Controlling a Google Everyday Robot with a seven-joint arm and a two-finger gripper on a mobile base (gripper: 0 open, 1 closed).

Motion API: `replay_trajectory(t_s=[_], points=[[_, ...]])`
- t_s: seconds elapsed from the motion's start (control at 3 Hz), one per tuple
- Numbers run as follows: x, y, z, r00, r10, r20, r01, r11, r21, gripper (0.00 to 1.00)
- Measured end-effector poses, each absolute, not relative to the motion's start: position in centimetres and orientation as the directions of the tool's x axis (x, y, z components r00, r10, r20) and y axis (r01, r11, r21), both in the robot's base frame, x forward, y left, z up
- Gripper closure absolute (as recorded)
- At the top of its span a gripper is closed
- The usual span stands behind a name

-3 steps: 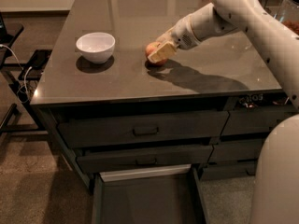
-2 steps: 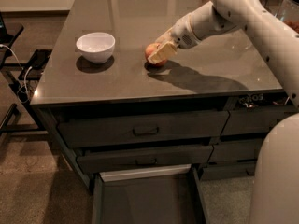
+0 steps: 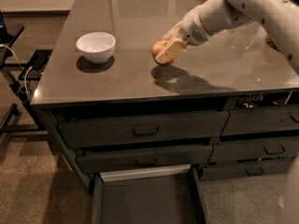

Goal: Place apple into bottom drawer

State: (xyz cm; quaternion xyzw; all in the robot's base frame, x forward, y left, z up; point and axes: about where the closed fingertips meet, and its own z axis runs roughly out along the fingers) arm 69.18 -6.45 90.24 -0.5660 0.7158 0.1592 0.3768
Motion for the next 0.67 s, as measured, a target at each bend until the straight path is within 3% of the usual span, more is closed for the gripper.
replay_trajectory(t_s=[0.67], points=[[60.1, -10.3, 92.9, 0.001, -0.724, -0.689, -0.907, 0.290, -0.305, 1.00]])
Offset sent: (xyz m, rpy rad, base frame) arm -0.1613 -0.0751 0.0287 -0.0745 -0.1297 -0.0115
